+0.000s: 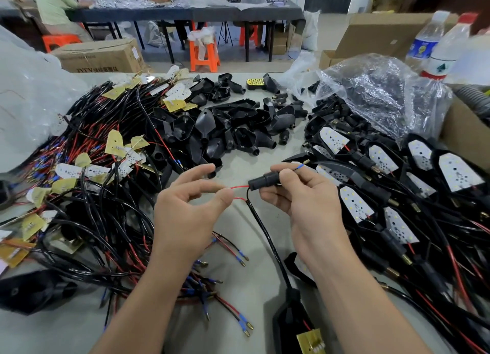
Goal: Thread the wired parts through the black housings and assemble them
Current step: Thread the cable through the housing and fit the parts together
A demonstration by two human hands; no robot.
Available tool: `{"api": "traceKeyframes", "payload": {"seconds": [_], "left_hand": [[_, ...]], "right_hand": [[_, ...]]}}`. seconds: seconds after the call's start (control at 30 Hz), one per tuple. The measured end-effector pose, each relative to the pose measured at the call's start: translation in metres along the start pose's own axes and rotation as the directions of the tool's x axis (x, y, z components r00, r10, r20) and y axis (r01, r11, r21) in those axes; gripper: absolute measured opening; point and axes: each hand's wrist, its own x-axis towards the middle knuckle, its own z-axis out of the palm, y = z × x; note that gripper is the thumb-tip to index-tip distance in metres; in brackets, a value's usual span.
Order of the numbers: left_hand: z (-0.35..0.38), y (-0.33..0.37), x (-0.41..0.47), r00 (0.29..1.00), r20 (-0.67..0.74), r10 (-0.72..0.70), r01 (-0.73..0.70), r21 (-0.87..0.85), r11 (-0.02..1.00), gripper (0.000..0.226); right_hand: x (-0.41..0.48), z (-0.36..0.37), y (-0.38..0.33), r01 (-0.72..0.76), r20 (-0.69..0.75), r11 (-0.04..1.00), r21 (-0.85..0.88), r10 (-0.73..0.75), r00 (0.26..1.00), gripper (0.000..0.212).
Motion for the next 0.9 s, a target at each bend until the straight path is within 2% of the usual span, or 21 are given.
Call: {"api": "traceKeyframes", "payload": {"seconds": [0.07,0.2,0.27,0.33,0.4,0.47,0.57,0.7,0.77,0.8,0.9], "left_hand": [[0.002,-0.002,0.001,0.999,0.03,-0.016,0.016,-0.021,1.0,0.022],[0.004,-0.001,-0.001,0.992,0.116,0.044,-0.063,0.175,0.983,0.028],[0.005,0.0,-0.001,0.991,0.13,0.036,-0.063,0.206,0.977,0.028],[0.004,0.001,0.001,0.995,0.097,0.023,-0.036,0.143,0.989,0.024],[0.003,0.002,0.004,0.996,0.079,-0.039,0.04,-0.015,0.999,0.02],[0.002,0.004,0.004,0.982,0.143,-0.123,0.14,-0.119,0.983,0.017],[0.006,0.005,0.003,0.971,0.195,-0.139,0.158,-0.085,0.984,0.016],[0.008,0.007,0.003,0.983,0.136,-0.127,0.144,-0.123,0.982,0.017],[0.008,0.007,0.002,0.982,0.119,-0.146,0.168,-0.196,0.966,0.009],[0.009,0.008,0.001,0.976,0.135,-0.168,0.196,-0.229,0.953,0.012],[0.009,0.009,0.0,0.931,0.283,-0.231,0.302,-0.24,0.923,0.04]], "right_hand": [[0.0,-0.001,-0.001,-0.016,0.008,1.0,0.008,0.016,1.0,0.023],[-0.003,0.003,0.002,-0.043,0.057,0.999,-0.03,0.045,0.997,0.02],[-0.004,0.004,0.003,-0.045,0.068,0.997,-0.057,0.049,0.996,0.02],[-0.003,0.002,0.001,-0.048,0.055,0.998,-0.038,0.05,0.997,0.02],[0.0,0.0,-0.003,-0.056,0.037,0.998,0.013,0.056,0.998,0.02],[0.001,-0.002,-0.004,-0.062,0.037,0.998,0.033,0.061,0.997,0.02],[-0.002,0.003,0.0,-0.072,0.06,0.997,-0.002,0.072,0.996,0.02],[-0.006,0.008,0.003,-0.085,0.092,0.996,0.028,0.083,0.992,0.024],[-0.004,0.006,-0.001,-0.089,0.101,0.993,0.078,0.081,0.992,0.022],[-0.004,0.006,-0.002,-0.094,0.101,0.989,0.11,0.083,0.991,0.021],[-0.006,0.007,-0.003,-0.14,0.126,0.972,0.189,0.117,0.985,0.021]]}}
